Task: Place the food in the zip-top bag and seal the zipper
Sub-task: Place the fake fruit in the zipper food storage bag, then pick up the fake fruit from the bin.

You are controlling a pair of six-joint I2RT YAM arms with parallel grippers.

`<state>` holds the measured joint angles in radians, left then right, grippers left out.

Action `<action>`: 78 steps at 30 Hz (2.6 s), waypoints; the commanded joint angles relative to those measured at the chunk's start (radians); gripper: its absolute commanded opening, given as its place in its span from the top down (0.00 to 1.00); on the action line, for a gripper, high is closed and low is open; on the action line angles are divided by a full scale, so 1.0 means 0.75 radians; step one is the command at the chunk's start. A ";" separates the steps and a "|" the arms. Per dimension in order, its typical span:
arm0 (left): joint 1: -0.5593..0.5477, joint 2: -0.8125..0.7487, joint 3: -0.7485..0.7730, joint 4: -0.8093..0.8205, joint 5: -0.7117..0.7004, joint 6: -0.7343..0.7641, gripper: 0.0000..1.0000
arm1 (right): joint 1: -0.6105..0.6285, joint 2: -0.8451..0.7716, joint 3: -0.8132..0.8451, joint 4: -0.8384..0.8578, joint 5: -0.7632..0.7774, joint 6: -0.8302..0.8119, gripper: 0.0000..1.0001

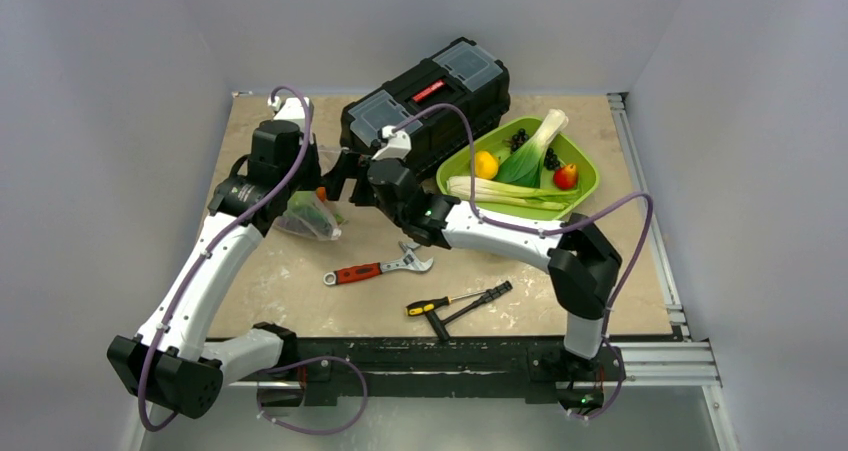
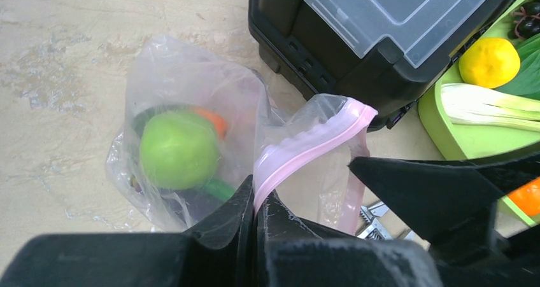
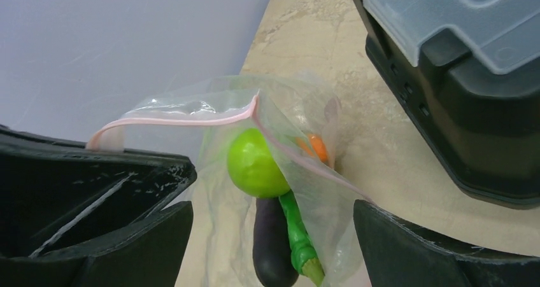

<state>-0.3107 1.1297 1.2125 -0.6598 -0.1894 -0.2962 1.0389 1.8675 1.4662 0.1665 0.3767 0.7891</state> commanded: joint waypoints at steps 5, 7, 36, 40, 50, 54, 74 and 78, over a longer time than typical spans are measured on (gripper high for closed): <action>-0.005 0.001 0.007 0.054 0.001 -0.008 1.00 | 0.004 -0.235 -0.140 -0.080 0.066 -0.152 0.01; -0.005 0.005 0.007 0.052 -0.001 -0.008 1.00 | 0.003 -0.288 -0.176 -0.108 0.077 -0.205 0.01; -0.007 0.058 0.009 0.031 -0.075 0.021 1.00 | -0.576 -0.926 -0.869 -0.439 0.241 -0.067 0.03; -0.007 0.058 0.011 0.029 -0.076 0.021 1.00 | -0.653 -0.845 -0.828 -0.491 0.191 -0.063 0.03; -0.007 0.062 0.014 0.034 -0.062 0.018 1.00 | -0.713 -0.632 -0.761 -0.572 0.102 -0.021 0.05; -0.007 0.058 0.018 0.025 -0.075 0.020 1.00 | -0.714 -0.534 -0.718 -0.645 0.140 -0.048 0.05; -0.005 -0.167 -0.077 0.108 -0.427 0.108 1.00 | -0.712 -0.335 -0.674 -0.803 0.245 -0.132 0.10; -0.005 -0.171 -0.086 0.119 -0.436 0.113 1.00 | -0.712 -0.328 -0.730 -0.736 0.223 -0.130 0.21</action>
<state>-0.3107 1.0203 1.1549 -0.6312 -0.4706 -0.2371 0.5083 1.6188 0.9520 -0.3985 0.5316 0.6907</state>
